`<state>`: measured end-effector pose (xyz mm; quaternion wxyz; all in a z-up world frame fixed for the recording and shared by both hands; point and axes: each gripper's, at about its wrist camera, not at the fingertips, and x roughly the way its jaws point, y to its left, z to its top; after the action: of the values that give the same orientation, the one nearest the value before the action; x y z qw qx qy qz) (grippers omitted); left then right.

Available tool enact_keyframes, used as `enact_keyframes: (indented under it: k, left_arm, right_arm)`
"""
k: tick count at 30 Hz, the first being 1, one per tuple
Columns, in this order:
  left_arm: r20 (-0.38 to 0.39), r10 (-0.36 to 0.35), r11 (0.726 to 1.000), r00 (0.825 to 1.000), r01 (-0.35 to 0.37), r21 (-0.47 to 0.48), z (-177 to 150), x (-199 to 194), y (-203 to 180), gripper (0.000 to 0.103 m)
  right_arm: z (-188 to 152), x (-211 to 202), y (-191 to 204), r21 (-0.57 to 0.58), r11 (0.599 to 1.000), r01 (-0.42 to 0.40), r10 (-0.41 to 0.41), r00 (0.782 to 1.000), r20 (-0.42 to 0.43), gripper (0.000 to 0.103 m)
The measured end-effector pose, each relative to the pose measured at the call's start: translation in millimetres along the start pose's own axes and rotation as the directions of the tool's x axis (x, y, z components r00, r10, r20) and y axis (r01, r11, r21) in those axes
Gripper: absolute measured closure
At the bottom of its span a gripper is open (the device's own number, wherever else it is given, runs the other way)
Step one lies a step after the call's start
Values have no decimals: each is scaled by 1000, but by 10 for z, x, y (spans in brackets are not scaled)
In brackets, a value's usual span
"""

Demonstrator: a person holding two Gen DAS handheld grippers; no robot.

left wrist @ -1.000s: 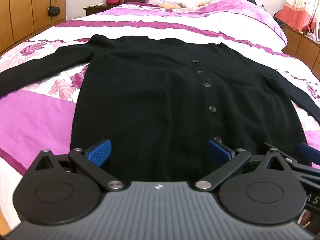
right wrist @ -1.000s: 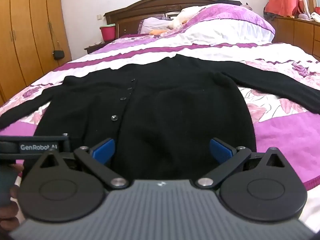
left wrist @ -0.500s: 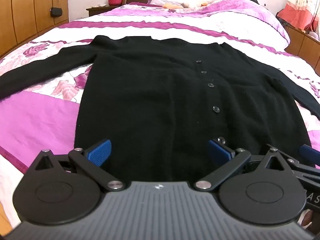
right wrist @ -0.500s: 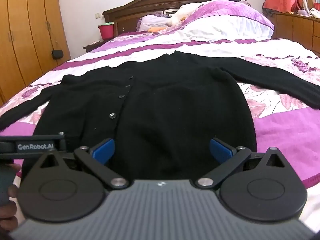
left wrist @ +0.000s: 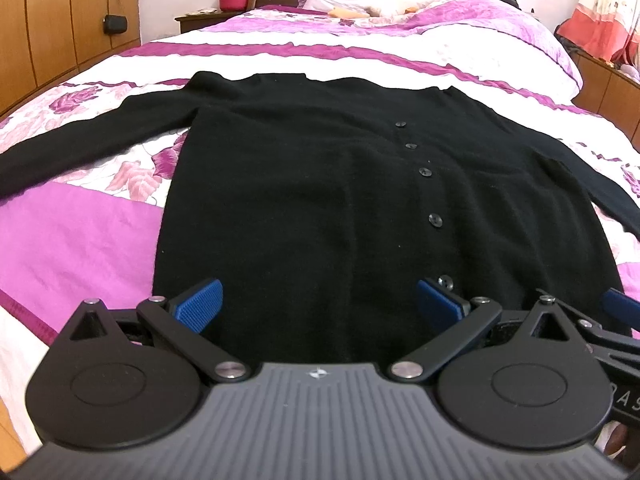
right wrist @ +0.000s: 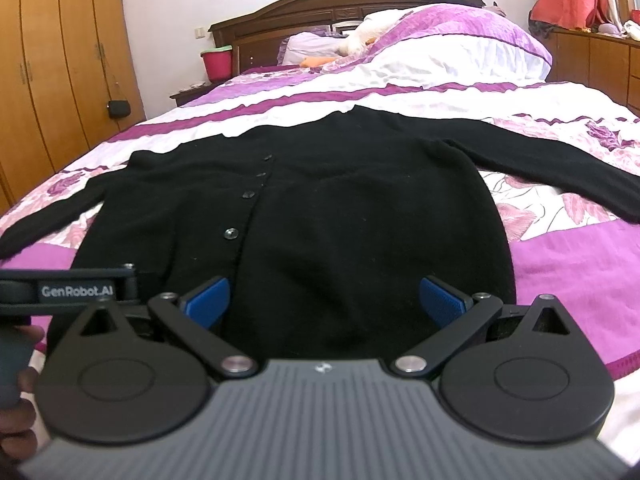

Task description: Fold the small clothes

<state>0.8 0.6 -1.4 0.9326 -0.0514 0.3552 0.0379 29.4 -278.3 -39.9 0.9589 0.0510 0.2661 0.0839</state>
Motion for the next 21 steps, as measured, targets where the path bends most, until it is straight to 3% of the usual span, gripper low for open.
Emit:
enact_keyframes:
  k: [21]
  left_arm:
    - [-2, 0, 1000, 1000, 0, 0, 41, -33, 3, 0]
  right_arm:
    - [34, -46, 33, -23, 1000, -12, 13, 1000, 15, 0]
